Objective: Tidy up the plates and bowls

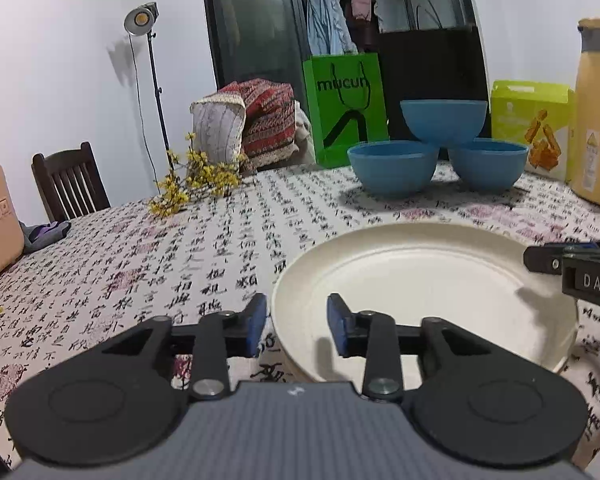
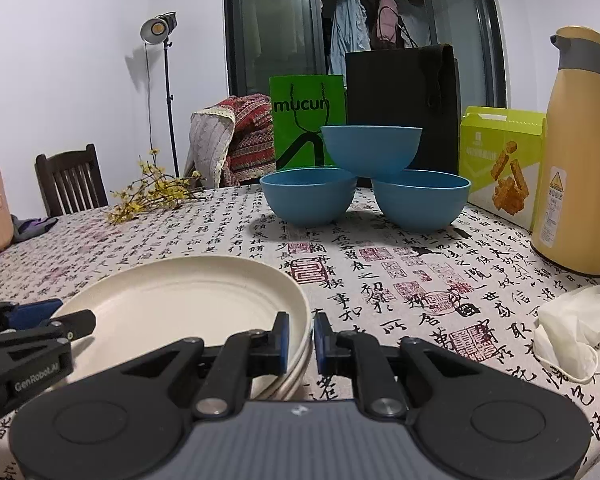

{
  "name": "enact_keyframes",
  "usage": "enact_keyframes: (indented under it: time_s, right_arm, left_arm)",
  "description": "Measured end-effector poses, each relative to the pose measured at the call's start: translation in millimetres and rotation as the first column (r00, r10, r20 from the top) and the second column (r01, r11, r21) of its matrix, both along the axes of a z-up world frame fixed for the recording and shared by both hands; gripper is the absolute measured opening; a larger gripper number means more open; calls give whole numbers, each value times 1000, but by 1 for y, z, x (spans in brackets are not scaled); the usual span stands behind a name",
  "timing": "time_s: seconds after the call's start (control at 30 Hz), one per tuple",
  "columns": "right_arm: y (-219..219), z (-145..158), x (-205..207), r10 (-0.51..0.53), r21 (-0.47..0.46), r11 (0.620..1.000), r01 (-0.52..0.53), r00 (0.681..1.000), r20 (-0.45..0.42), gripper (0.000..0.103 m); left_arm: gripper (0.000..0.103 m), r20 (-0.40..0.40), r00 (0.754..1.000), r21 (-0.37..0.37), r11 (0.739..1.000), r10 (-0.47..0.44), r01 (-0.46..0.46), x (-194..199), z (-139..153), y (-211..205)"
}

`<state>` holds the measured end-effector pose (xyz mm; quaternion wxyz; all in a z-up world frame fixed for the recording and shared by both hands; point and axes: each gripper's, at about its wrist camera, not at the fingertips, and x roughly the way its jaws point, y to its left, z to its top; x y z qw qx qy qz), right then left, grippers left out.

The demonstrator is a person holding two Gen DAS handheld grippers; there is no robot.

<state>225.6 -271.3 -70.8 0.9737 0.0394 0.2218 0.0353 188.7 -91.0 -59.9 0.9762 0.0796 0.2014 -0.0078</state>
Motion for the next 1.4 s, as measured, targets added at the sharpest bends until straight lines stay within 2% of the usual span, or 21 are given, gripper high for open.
enact_keyframes:
  time_s: [0.1, 0.2, 0.27, 0.3, 0.33, 0.37, 0.43, 0.6, 1.03, 1.4]
  right_arm:
    - [-5, 1, -2, 9, 42, 999, -10, 1000, 8, 15]
    - [-10, 3, -6, 19, 77, 997, -22, 999, 31, 17]
    - [-14, 4, -8, 24, 96, 995, -29, 998, 51, 31]
    - [-16, 4, -9, 25, 106, 994, -32, 998, 62, 47]
    - [-18, 5, -10, 26, 115, 993, -35, 997, 77, 61]
    - [-19, 5, -11, 24, 121, 992, -35, 995, 92, 67]
    - [-22, 6, -13, 17, 119, 992, -32, 992, 126, 88]
    - [-27, 8, -12, -20, 105, 994, 2, 985, 171, 103]
    - [-38, 1, 11, -108, 85, 992, 91, 970, 218, 103]
    - [-41, -4, 10, -114, 128, 988, 85, 966, 233, 103]
  left_arm:
    - [54, 36, 999, -20, 1000, -1, 2, -4, 6, 4]
    - [74, 69, 998, -47, 999, 8, -4, -8, 11, 10]
    - [88, 102, 995, -70, 997, 19, -12, -12, 15, 17]
    - [92, 120, 992, -79, 997, 29, -20, -15, 17, 20]
    - [100, 134, 990, -84, 996, 37, -26, -16, 18, 23]
    - [103, 157, 986, -88, 995, 51, -37, -19, 19, 26]
    - [103, 188, 980, -86, 995, 59, -43, -25, 21, 30]
    - [103, 217, 973, -119, 992, 76, -51, -31, 25, 45]
    - [103, 203, 958, -171, 971, 201, -167, -14, 24, 90]
    - [103, 190, 963, -219, 964, 191, -149, -8, 18, 102]
